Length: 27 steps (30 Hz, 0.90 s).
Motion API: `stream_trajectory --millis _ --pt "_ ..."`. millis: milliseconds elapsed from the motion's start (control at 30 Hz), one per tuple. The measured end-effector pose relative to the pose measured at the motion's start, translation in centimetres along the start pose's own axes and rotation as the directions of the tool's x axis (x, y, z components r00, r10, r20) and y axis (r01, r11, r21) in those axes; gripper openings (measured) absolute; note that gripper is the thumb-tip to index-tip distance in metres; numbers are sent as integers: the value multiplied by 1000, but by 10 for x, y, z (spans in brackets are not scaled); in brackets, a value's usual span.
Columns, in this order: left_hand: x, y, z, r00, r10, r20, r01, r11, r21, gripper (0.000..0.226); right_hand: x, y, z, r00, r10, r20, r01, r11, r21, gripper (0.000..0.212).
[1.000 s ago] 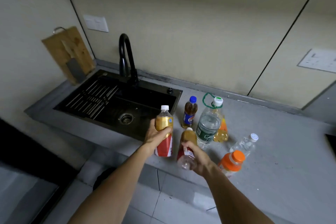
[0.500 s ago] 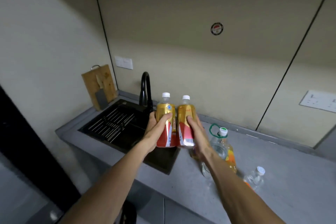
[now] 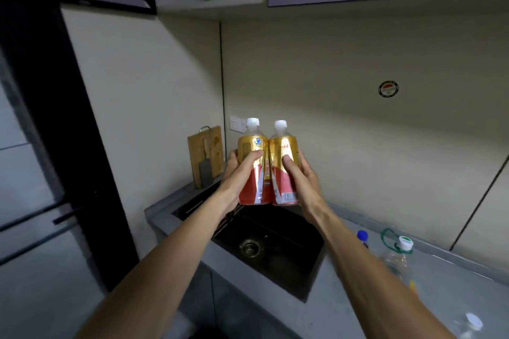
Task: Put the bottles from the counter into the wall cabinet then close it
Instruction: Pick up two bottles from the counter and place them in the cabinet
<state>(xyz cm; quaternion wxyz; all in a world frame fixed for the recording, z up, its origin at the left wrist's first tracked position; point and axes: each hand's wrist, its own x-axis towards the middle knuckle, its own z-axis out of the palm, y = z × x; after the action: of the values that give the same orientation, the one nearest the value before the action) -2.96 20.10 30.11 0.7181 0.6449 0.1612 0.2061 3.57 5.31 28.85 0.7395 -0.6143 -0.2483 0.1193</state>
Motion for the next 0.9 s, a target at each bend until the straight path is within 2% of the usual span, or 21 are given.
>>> stream_trajectory --millis 133,300,467,600,800,900 --pt "4 6 -62 1000 -11 -15 11 999 -45 71 3 6 62 1000 -2 4 2 1000 -18 61" --pt "17 29 -144 999 42 -23 -43 998 -50 61 17 14 148 1000 -13 -1 13 999 -33 81" --pt "40 75 -204 989 146 -12 -146 986 -86 67 45 1 219 992 -106 -63 104 994 -34 69" --pt "66 114 -225 981 195 -15 -196 980 -30 66 76 -19 255 980 -171 -97 169 985 -30 65" --pt "129 173 -229 952 306 -1 -306 952 16 71 140 -62 273 972 -223 -75 204 958 -202 92" --pt "166 206 -223 924 383 -7 -383 924 15 70 183 -87 277 951 -284 -120 253 942 -222 93"
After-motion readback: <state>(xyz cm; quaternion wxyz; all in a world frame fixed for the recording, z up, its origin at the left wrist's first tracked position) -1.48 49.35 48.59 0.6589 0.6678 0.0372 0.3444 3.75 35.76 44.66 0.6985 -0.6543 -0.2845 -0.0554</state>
